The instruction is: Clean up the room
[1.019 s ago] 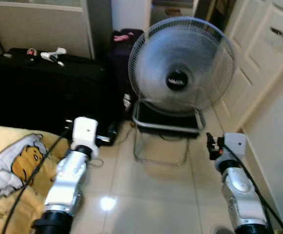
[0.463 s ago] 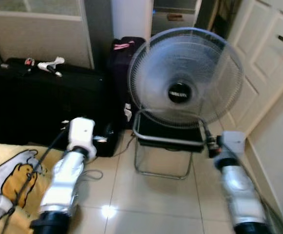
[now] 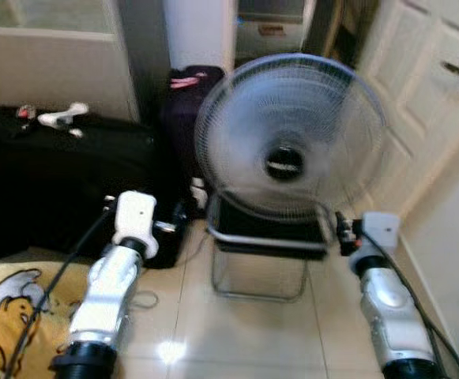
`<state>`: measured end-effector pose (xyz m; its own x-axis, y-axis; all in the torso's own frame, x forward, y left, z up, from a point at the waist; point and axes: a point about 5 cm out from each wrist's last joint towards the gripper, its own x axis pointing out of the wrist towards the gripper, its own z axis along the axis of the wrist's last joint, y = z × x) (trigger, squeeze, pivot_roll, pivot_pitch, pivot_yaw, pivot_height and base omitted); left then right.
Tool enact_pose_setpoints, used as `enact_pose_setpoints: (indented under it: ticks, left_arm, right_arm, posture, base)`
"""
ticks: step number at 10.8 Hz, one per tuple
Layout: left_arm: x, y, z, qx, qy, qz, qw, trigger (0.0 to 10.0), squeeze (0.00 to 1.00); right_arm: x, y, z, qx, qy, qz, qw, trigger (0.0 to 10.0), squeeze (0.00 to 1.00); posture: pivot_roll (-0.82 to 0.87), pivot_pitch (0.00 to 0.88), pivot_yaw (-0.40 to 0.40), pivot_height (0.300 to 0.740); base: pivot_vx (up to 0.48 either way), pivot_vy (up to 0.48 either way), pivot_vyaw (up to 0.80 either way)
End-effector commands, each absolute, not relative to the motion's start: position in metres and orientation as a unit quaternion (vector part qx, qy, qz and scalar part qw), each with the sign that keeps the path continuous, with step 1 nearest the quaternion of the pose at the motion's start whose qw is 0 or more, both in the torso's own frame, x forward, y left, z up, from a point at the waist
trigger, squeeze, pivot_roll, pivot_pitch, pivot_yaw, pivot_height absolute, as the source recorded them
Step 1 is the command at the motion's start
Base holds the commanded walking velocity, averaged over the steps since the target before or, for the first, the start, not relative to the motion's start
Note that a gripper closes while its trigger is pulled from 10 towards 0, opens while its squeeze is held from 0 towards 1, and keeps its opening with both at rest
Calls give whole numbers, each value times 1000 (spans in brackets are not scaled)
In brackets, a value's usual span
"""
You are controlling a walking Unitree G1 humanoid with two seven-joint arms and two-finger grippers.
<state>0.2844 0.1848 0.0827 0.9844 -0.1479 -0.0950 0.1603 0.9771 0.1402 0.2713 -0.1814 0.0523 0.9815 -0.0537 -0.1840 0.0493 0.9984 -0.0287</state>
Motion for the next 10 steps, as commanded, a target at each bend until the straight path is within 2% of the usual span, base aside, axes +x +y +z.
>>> enact_pose_setpoints:
  ticks: [1, 10]
  left_arm:
    - [288, 180, 89, 70, 29, -85, 993, 10000, 8]
    - [288, 180, 89, 70, 29, -85, 993, 10000, 8]
  right_arm:
    - [273, -185, 52, -13, 100, -31, 994, 10000, 0]
    - [273, -185, 52, -13, 100, -31, 994, 10000, 0]
  posture:
    - [-127, 0, -30, 740]
    - [-127, 0, -30, 740]
  base:
    - [0, 0, 0]
    - [0, 0, 0]
